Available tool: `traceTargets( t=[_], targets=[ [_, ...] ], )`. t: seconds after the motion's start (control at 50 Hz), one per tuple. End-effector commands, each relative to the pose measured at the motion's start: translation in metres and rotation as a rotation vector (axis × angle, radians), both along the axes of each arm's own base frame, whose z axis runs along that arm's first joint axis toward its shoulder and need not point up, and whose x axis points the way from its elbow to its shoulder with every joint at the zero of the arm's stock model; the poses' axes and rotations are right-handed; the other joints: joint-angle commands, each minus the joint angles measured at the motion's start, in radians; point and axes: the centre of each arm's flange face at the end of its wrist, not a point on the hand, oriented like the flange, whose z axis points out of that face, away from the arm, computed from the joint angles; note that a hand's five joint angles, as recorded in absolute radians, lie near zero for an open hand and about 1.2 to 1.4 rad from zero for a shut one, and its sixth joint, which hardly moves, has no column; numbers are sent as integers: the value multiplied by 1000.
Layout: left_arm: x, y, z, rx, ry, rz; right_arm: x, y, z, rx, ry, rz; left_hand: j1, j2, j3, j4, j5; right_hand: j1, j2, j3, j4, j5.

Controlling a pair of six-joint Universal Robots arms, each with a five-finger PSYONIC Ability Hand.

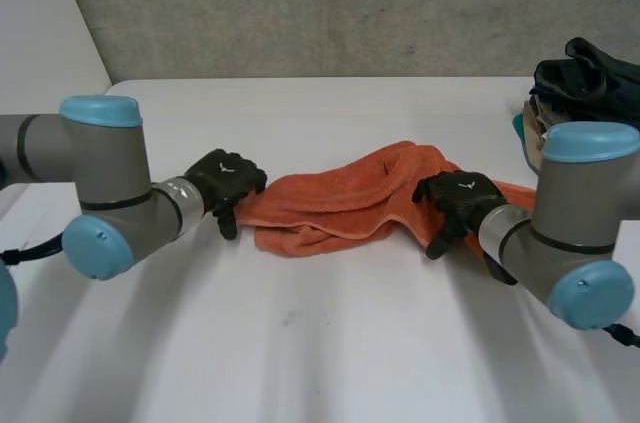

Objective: Fold the laundry.

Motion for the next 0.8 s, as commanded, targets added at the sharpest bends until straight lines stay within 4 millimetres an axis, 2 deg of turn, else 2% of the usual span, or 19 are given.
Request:
traceTargets(
  t=[0.02,0.14,0.18,0.2,0.22,0.24,0.26,0.32,0.34,0.4,0.42,0.48,0.5,0.58,0.68,0.8],
  targets=[
    [-12,-9,-6,-46,-36,-3,6,-13,-15,-15,26,-29,55,61,64,79,85,97,100,100,92,88],
    [-22,-15,-12,-69,-42,0,10,-18,-20,-30,24,-26,228,234,237,252,259,258,261,261,253,249],
    [-25,-16,-15,-70,-46,-3,10,-21,-20,-41,20,-28,327,334,336,351,358,448,451,451,443,439],
    [-27,-16,-16,-73,-52,-4,10,-23,-17,-62,13,-32,557,564,566,581,588,763,766,766,758,754],
    [-28,-16,-15,-73,-55,-5,9,-25,-16,-71,11,-38,731,738,740,755,762,912,915,915,907,903],
    [-28,-16,-15,-73,-58,-3,10,-25,-14,-80,9,-41,898,905,907,922,929,914,916,916,908,905],
    [-28,-16,-13,-75,-59,0,9,-25,-12,-88,8,-45,900,906,909,924,931,914,916,916,908,905],
    [-25,-15,5,-91,-53,17,7,-27,6,-138,-1,-68,900,906,909,924,931,914,916,916,908,905],
    [-24,-14,12,-95,-47,21,4,-28,22,-175,-5,-78,900,906,909,924,931,914,916,916,908,905],
    [-19,-8,51,-139,-4,31,-3,-30,51,-242,-7,-89,900,906,909,924,931,914,916,916,908,905],
    [-15,-3,73,-168,24,39,-7,-31,68,-283,1,-90,900,906,909,924,931,914,916,916,908,905],
    [-7,8,107,-207,62,52,-13,-29,93,-339,35,-81,900,906,909,924,931,914,916,916,908,905],
    [-2,15,127,-233,86,61,-16,-26,108,-363,68,-63,900,906,909,924,931,914,916,916,908,905],
    [9,34,165,-283,126,63,-22,-15,136,-385,169,1,900,906,909,924,931,914,916,916,908,905],
    [15,53,171,-212,90,28,-25,-3,149,-349,290,84,900,906,909,924,931,914,916,916,908,905],
    [16,57,157,-114,42,-2,-23,-6,139,-300,374,140,900,906,909,924,931,914,916,916,908,905]
  ],
)
